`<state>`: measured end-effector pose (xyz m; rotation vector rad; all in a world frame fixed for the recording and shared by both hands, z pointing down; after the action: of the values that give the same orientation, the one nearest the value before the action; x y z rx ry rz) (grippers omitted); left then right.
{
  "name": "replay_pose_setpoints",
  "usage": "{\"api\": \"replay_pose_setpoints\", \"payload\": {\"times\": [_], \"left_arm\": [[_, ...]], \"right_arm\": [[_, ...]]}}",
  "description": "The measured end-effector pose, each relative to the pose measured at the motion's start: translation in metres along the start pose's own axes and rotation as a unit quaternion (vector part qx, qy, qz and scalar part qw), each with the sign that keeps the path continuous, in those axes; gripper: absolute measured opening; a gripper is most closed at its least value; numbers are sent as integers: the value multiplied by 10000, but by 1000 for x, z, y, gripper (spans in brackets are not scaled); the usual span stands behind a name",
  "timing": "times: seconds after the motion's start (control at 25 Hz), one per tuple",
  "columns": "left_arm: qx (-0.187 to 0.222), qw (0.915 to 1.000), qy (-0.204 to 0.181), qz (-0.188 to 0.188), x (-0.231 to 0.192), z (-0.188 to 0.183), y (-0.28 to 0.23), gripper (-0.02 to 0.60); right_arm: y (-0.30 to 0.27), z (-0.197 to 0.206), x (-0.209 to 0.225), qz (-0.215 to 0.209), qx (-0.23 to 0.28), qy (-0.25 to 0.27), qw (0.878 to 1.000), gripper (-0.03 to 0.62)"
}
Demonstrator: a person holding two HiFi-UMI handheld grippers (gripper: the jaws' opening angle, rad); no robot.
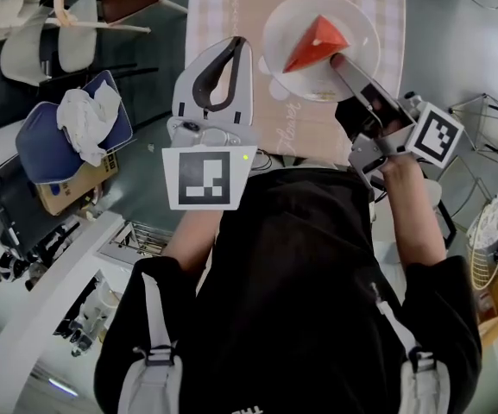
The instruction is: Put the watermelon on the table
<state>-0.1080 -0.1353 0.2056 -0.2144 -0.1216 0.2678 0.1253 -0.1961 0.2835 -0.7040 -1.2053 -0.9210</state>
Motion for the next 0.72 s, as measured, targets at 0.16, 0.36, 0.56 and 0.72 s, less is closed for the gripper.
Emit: {"api": "replay_pose_setpoints", "payload": {"times": [0.16,0.36,0.56,0.72], "left_arm": [[-47,10000,44,18,-3,7,-4,11],[-69,9998,162,-40,-14,15,-5,11],[-256,9992,281,-100,-18,31,-4,11],[-337,9988,360,-80,-16,46,-7,11]], "right_arm": [[-2,4,8,68,-5,-90,9999,20],[-13,8,17,26,-102,-51,9999,20],[-14,12,30,103,-165,-110,9997,20],[-12,14,42,185,-227,-126,9995,20]]}}
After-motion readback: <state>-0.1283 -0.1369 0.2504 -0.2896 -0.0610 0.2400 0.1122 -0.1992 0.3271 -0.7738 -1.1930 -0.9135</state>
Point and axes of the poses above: the fingertips, and each gripper's own axes: y backward along the fingers, x to its right, z out of its underside, the point moved 10 cm from there along y, backward along the fingers, and after that the axes turned 2 degrees about x, right-handed, at the moved point
